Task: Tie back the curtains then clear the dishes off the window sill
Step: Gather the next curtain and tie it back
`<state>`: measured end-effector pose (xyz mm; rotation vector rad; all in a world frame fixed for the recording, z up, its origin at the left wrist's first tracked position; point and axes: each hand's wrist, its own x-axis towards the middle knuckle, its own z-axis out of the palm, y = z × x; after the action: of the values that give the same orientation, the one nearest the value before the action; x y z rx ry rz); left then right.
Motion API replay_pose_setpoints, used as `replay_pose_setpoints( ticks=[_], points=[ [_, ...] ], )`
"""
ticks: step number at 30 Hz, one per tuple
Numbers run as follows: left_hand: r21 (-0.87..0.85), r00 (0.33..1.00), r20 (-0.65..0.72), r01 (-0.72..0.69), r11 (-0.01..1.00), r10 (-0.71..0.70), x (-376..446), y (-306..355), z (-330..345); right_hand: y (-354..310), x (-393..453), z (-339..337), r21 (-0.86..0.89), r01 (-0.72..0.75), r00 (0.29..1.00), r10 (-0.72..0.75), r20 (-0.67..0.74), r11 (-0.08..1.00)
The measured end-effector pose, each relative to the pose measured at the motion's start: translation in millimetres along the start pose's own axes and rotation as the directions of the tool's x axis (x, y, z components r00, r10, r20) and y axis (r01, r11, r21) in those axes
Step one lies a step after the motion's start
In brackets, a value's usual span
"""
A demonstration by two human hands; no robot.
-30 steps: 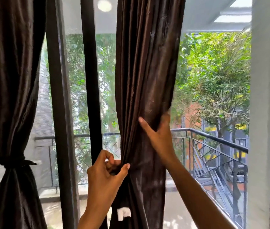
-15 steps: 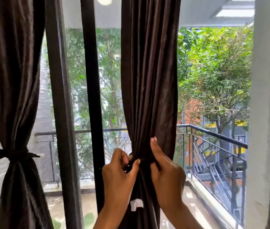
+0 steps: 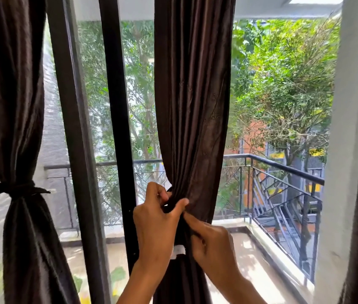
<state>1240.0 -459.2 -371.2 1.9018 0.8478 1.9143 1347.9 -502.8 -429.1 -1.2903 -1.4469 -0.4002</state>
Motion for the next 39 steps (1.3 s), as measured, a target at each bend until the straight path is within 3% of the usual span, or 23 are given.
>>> replay_pose_setpoints(
  ticks=[2, 5, 8, 13, 19, 26, 28, 31, 34, 36, 39],
  points=[
    [0.051, 1.000, -0.016, -0.025, 0.998, 0.026, 3, 0, -1, -1, 8, -6, 0.072, 0.002, 0.999, 0.001, -0.046, 0.997],
    [0.024, 1.000, -0.005, -0.023, 0.999, 0.023, 6, -6, -4, 2, 33, -15, 0.043, -0.064, 0.930, 0.075, -0.360, 0.997],
    [-0.028, 1.000, -0.009, -0.004, 1.000, 0.004, 5, -10, -3, 8, 52, -18, 0.132, -0.181, 0.877, 0.221, -0.426, 0.974],
    [0.036, 0.997, -0.068, -0.045, 0.998, 0.048, -7, -8, 7, 0, 32, -1, -0.184, 0.011, 0.965, -0.058, -0.255, 0.983],
    [0.051, 0.993, -0.101, -0.057, 0.997, 0.062, -18, 2, 12, 1, 27, 6, 0.090, 0.046, 0.996, -0.039, -0.081, 0.995],
    [0.008, 0.979, -0.163, 0.123, 0.992, -0.120, -8, 11, 19, 13, 23, -2, 0.341, 0.102, 0.994, -0.112, 0.010, 0.934],
    [-0.068, 0.977, -0.095, 0.187, 0.980, -0.193, 0, 6, 17, 22, 30, -13, 0.395, 0.055, 0.998, -0.062, 0.005, 0.917],
    [-0.362, 0.933, 0.193, 0.355, 0.862, -0.303, 13, 7, 7, 38, 53, -28, 0.375, 0.000, 0.998, 0.020, -0.051, 0.927],
    [-0.472, 0.856, 0.429, 0.484, 0.737, -0.288, 23, 13, -2, 46, 71, -40, 0.454, -0.027, 0.963, -0.099, 0.251, 0.890],
    [-0.458, 0.835, 0.477, 0.502, 0.734, -0.273, 28, 13, -6, 46, 76, -48, 0.451, -0.092, 0.923, -0.094, 0.374, 0.888],
    [-0.400, 0.843, 0.446, 0.487, 0.776, -0.300, 28, 13, -5, 41, 76, -59, 0.316, -0.031, 0.975, -0.042, 0.220, 0.948]
  ],
)
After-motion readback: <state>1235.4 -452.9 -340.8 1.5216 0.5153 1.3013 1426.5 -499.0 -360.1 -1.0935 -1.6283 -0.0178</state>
